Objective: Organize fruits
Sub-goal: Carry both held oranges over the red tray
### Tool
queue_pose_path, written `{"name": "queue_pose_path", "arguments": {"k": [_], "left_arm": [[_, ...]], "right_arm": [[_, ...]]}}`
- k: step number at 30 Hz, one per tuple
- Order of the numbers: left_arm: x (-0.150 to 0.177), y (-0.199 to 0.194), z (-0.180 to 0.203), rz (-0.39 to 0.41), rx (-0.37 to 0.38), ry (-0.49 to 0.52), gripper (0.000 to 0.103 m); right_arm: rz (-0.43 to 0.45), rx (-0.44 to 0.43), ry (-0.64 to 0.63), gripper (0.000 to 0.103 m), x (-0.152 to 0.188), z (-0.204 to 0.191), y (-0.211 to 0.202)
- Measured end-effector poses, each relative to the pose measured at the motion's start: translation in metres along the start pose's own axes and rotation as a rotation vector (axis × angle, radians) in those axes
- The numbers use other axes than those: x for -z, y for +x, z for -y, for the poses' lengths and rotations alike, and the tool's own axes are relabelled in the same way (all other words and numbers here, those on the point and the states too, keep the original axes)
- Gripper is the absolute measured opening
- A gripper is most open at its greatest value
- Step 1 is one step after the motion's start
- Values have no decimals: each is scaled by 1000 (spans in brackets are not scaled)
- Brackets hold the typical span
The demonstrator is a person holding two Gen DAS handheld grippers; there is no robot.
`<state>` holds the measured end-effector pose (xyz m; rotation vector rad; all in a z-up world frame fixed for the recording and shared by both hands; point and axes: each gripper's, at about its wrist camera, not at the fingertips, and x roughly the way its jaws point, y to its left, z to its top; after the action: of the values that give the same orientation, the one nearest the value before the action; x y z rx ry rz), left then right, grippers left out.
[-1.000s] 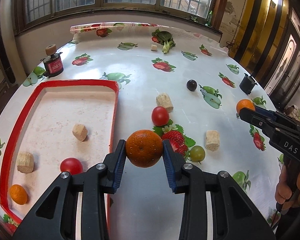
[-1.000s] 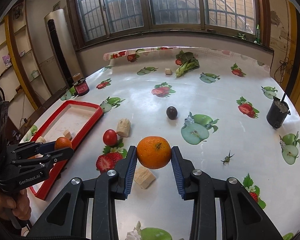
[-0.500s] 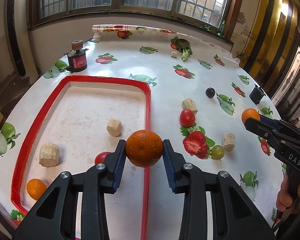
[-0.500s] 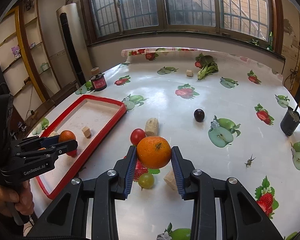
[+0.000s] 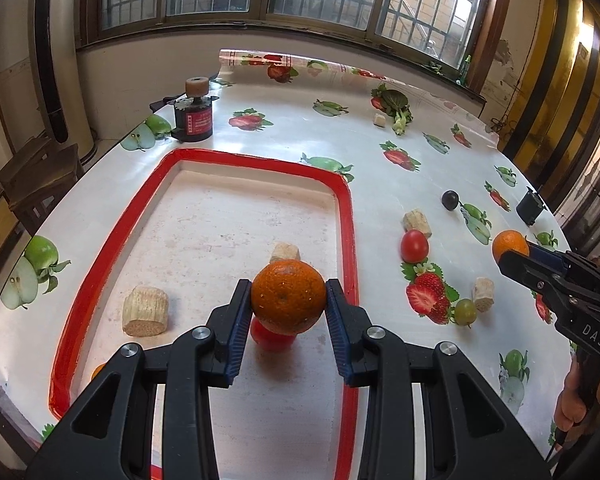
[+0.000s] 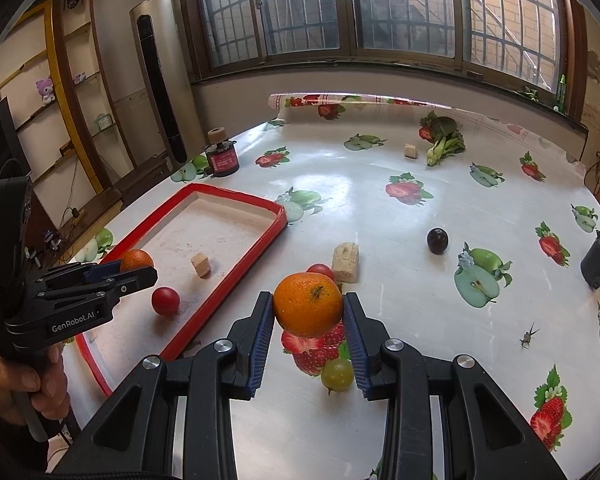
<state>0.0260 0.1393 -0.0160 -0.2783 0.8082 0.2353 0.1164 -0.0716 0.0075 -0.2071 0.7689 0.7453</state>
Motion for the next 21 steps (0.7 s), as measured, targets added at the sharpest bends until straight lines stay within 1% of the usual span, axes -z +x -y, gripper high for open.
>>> {"name": "queue_pose_path", "arguments": {"k": [21], "left_arm": [[-4,6,-31,-15,-39,-40,34]], "right_arm": [[-21,-64,-44,36,-17,-31,27]]}}
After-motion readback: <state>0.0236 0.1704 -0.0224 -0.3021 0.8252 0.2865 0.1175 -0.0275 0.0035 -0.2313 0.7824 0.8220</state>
